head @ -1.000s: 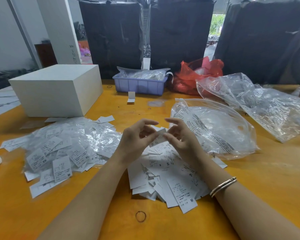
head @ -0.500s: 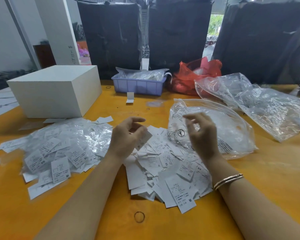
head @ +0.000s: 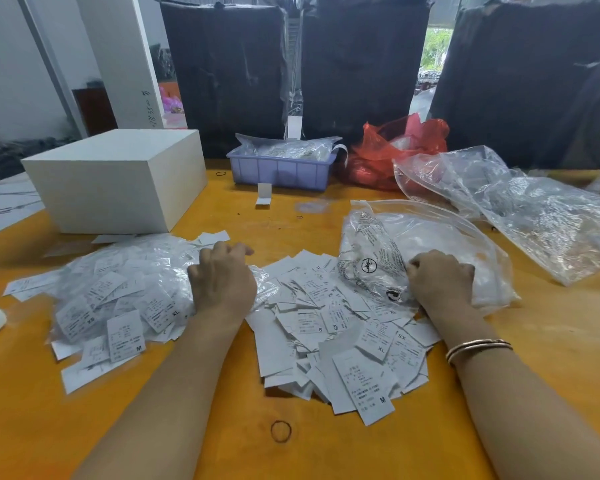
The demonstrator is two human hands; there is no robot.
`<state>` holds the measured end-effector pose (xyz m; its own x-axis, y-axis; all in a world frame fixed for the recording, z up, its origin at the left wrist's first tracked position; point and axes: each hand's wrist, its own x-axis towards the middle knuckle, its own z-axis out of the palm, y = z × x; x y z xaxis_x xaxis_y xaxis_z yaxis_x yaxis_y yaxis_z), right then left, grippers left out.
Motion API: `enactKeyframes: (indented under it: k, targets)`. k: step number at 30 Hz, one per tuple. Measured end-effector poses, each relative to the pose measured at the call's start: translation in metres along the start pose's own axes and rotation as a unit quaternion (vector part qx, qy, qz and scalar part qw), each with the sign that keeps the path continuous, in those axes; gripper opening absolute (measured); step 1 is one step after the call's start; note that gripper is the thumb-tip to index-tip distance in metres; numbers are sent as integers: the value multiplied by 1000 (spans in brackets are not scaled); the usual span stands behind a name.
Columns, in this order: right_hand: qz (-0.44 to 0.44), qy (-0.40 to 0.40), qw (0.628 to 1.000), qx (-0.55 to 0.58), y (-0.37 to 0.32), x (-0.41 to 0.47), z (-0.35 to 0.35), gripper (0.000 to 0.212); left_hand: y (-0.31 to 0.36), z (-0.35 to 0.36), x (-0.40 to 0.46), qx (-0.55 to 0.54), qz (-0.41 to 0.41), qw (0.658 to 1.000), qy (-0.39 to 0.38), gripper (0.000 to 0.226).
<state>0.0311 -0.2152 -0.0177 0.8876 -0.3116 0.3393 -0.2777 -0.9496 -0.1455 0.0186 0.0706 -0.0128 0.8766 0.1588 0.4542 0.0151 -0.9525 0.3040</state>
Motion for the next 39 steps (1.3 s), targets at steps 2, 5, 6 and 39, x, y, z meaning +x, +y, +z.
enactKeyframes:
  k: [2,5,6,39]
  targets:
    - [14,27,998,48,0,-1,0,20,6,2,-2,-53,41,998,-7,28]
    - [37,63,988,134,1,-3,-1,12,17,5,-7,-154,96,983,-31,23]
    - [46,71,984,156,2,-3,-2,10,20,6,-9,-184,108,976,-34,22]
    - [103,142,895,410,1,-7,-8,5,32,9,-14,-301,137,943,-44,20]
